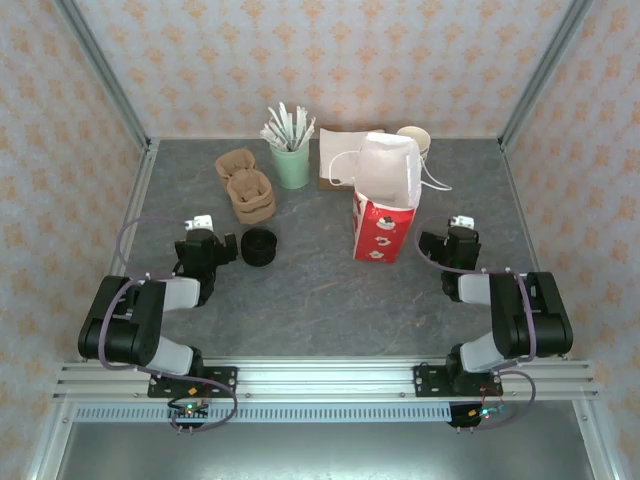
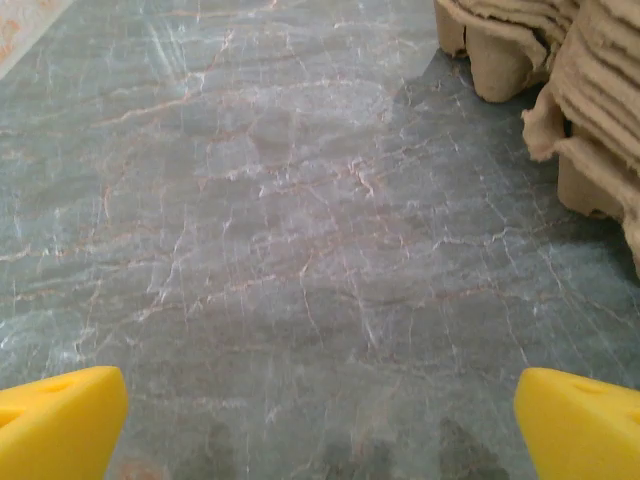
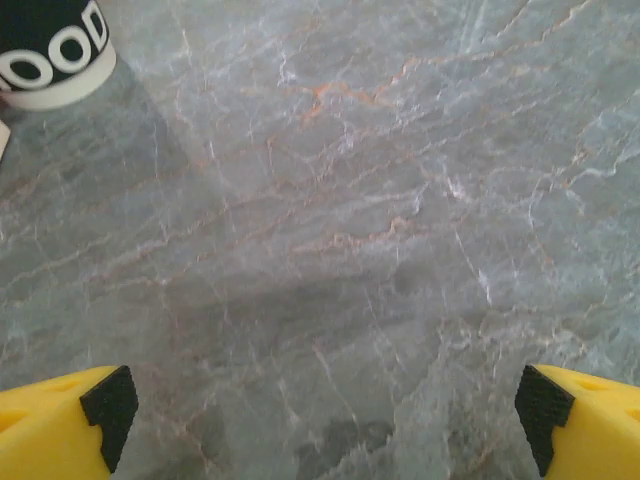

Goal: Pack the takeout coffee

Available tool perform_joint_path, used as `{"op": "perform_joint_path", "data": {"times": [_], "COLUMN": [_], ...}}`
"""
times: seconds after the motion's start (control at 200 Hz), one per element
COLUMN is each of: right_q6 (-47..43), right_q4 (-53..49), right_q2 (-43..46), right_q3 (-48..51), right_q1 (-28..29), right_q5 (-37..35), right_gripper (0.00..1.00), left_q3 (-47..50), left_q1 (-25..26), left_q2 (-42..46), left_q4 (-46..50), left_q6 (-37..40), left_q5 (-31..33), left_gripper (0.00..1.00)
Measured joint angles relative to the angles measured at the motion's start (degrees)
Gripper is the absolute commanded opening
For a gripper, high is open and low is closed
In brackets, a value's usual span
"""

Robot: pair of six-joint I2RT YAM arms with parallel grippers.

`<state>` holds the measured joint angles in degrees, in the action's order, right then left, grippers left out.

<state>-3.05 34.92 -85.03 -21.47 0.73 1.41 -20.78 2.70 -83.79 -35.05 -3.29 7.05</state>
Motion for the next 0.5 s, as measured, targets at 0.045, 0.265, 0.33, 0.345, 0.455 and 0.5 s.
{"op": "perform_joint_path", "data": {"times": [0.045, 0.265, 0.33, 0.345, 0.455, 0.5], "right_q6": [0.00, 0.00, 0.00, 0.00, 0.00, 0.00], "right_q4": [1.09, 4.37, 5.07, 5.16, 5.81, 6.10], "right_q2": [-0.44, -1.40, -1.40, -1.40, -1.40, -1.40], "right_q3": [-0.22, -0.96, -1.03, -1.05, -1.05, -1.05], "right_q1": [0.00, 0.31, 0.37, 0.37, 0.37, 0.37], "right_q5": [-0.17, -0.83, -1.07, -1.09, -1.33, -1.46], "right_gripper": [0.99, 0.99, 0.99, 0.99, 0.99, 0.99], "left_q3": [-0.24, -0.96, -0.96, -0.96, -0.96, -0.98], "left_q1": [0.00, 0.33, 0.33, 0.33, 0.33, 0.33], "left_q2": [-0.42, -1.14, -1.14, -1.14, -1.14, -1.14], "left_q4": [-0.87, -4.33, -5.03, -5.11, -5.97, -6.23], "left_q6": [0.22, 0.50, 0.79, 0.81, 0.85, 0.85], "left_q5": [0.35, 1.51, 1.77, 1.88, 2.45, 2.47], "left_gripper": [1.00, 1.00, 1.00, 1.00, 1.00, 1.00]}}
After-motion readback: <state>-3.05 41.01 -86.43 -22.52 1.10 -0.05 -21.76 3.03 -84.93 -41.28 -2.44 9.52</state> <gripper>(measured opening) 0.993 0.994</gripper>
